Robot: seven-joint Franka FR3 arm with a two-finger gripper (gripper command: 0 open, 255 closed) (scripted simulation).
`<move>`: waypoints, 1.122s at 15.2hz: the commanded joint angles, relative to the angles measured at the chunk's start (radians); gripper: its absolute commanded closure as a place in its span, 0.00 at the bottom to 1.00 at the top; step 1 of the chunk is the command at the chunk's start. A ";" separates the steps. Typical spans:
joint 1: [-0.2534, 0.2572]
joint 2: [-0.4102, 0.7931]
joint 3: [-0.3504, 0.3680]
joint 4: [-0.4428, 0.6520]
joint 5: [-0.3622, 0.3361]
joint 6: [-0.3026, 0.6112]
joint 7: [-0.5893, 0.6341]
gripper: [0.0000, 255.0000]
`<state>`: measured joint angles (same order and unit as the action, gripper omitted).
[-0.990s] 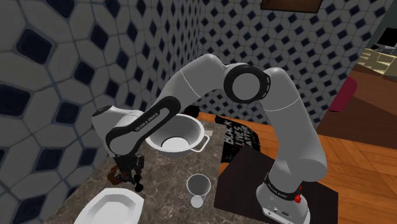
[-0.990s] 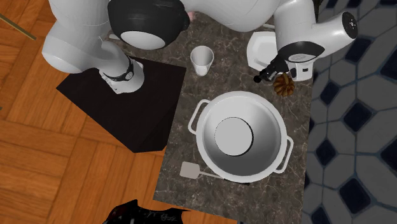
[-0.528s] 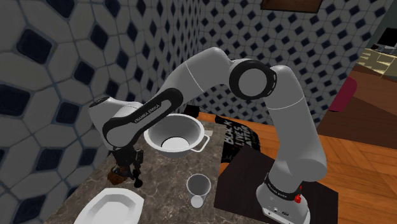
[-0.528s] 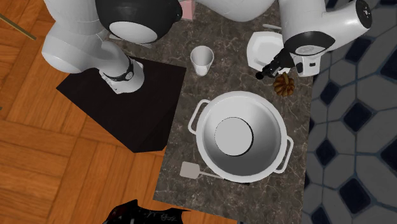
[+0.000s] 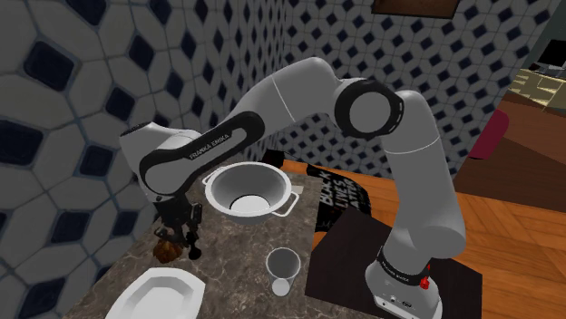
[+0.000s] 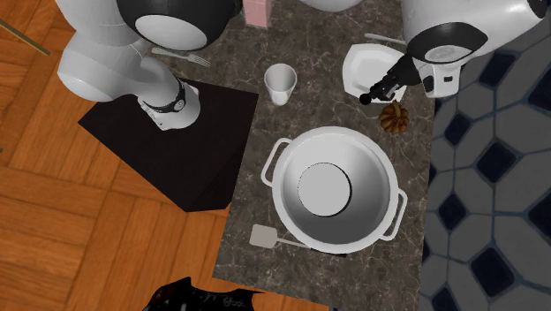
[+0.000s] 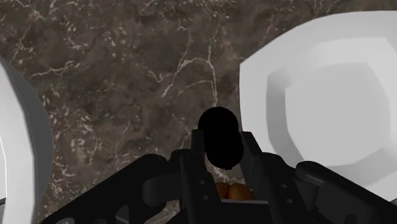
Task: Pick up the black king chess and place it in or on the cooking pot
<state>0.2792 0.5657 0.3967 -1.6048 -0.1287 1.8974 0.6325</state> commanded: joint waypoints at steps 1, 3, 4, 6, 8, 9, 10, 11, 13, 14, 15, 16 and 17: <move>-0.003 -0.013 0.003 0.009 0.005 -0.022 -0.003 1.00; -0.004 -0.025 0.005 0.019 0.009 -0.043 -0.004 1.00; -0.005 -0.031 0.007 0.024 0.011 -0.054 -0.004 1.00; -0.006 -0.041 0.009 0.036 0.015 -0.075 -0.005 1.00; -0.006 -0.051 0.011 0.048 0.019 -0.097 -0.006 1.00; -0.007 -0.056 0.012 0.055 0.021 -0.108 -0.007 1.00; -0.007 -0.061 0.013 0.062 0.023 -0.119 -0.007 1.00; -0.007 -0.065 0.014 0.069 0.024 -0.131 -0.008 1.00; -0.007 -0.073 0.016 0.084 0.027 -0.154 -0.008 1.00; -0.007 -0.077 0.017 0.093 0.029 -0.165 -0.008 1.00; -0.007 -0.080 0.018 0.101 0.030 -0.177 -0.009 1.00; -0.007 -0.084 0.019 0.110 0.032 -0.189 -0.009 1.00; -0.007 -0.087 0.019 0.119 0.033 -0.200 -0.009 1.00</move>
<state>0.2728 0.4863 0.4145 -1.4894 -0.0984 1.7076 0.6235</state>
